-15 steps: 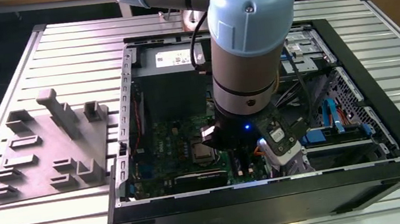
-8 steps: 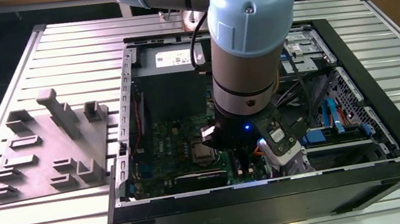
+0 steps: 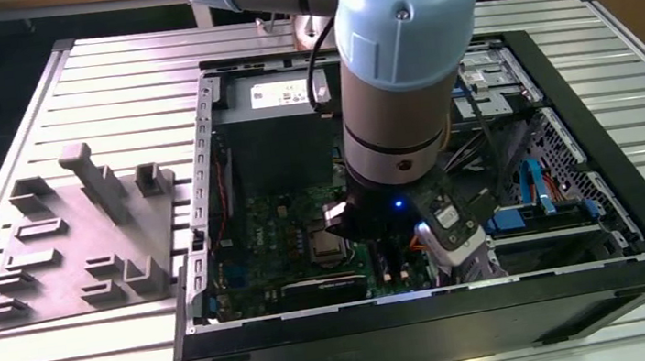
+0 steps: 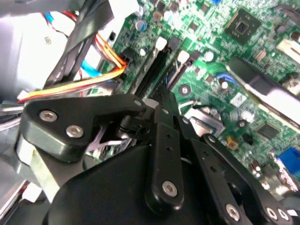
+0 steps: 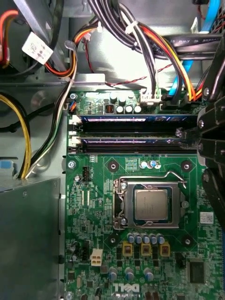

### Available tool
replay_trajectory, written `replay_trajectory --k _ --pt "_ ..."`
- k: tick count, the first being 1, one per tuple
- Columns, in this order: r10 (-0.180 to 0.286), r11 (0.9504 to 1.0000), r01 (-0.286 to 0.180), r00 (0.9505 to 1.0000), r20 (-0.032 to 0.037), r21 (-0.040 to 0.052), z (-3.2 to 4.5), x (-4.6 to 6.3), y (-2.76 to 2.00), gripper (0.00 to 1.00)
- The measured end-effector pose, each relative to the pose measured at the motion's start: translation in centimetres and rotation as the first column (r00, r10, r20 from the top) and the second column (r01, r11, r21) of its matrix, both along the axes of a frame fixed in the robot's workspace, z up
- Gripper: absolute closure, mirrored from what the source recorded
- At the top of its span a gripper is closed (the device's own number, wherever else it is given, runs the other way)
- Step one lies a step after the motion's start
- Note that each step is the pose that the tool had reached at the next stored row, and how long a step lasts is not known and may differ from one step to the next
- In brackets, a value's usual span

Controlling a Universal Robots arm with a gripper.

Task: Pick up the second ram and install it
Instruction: 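Press down the second ram until it locks into place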

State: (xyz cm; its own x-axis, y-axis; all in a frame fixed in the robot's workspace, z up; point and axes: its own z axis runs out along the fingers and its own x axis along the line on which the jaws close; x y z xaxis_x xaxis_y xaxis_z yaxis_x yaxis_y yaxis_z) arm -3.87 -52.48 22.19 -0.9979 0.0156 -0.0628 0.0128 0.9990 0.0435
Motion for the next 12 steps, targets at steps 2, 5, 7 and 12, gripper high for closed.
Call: replay_trajectory --k 2,5,7,12 --pt "0.000 1.0000 0.000 1.0000 -0.0003 -0.0011 0.51 0.0 -0.02 0.90" --pt "0.000 1.0000 0.000 1.0000 -0.0003 -0.0013 1.30 0.0 -0.02 0.90" --pt "0.000 1.0000 0.000 1.0000 -0.0004 -0.0015 1.76 0.0 -0.02 0.90" --pt "0.000 1.0000 0.000 1.0000 -0.0003 -0.0013 2.24 0.0 -0.02 0.90"
